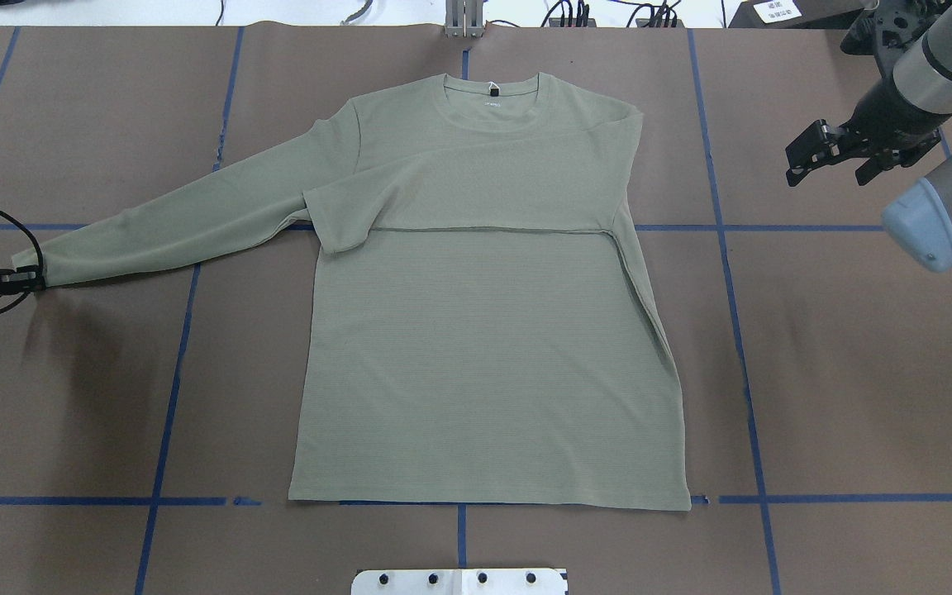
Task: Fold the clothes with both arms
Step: 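Grasp the cuff of the other sleeve with the left gripper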
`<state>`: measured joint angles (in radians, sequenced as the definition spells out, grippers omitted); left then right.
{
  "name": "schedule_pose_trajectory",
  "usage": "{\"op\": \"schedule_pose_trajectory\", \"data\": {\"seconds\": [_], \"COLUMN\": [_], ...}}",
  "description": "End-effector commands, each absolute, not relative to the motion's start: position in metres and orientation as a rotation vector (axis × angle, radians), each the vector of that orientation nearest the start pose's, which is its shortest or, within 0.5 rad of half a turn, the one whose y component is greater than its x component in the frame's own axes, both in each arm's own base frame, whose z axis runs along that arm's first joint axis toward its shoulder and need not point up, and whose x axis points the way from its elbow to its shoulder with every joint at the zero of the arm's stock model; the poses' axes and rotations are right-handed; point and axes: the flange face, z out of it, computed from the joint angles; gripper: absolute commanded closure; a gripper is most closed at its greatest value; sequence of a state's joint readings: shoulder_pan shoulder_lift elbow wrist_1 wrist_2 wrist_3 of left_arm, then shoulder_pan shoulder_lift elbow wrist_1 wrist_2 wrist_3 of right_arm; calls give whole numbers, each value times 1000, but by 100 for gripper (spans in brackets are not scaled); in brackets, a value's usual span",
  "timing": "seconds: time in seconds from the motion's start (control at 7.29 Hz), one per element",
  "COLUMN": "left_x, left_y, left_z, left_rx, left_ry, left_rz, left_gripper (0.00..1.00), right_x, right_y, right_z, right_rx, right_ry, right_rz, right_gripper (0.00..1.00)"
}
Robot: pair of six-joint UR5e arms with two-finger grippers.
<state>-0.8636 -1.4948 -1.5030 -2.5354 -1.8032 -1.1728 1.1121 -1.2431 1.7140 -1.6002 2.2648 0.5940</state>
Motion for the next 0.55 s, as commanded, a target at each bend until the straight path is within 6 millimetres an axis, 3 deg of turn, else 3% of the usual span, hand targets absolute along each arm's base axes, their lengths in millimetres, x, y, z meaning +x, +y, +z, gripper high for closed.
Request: {"op": "schedule_pose_trajectory", "data": {"seconds": [0.0,0.27,0.41], "left_x": [240,250,253], "left_y": [-449,-461,-469], "left_z": [630,597,566], "left_rx": [309,344,374], "left_ry": [805,853,891], "left_rz": [-344,-326,-316], "left_gripper": [100,100,100], "right_x": [-208,-205,-197], "right_y": [-577,-576,-563], "right_z": [413,410,416], "right_rx": [23,29,29], "right_ry": [-803,-809,-806], "right_rz": [-26,-26,-22], "right_gripper": [0,0,0]}}
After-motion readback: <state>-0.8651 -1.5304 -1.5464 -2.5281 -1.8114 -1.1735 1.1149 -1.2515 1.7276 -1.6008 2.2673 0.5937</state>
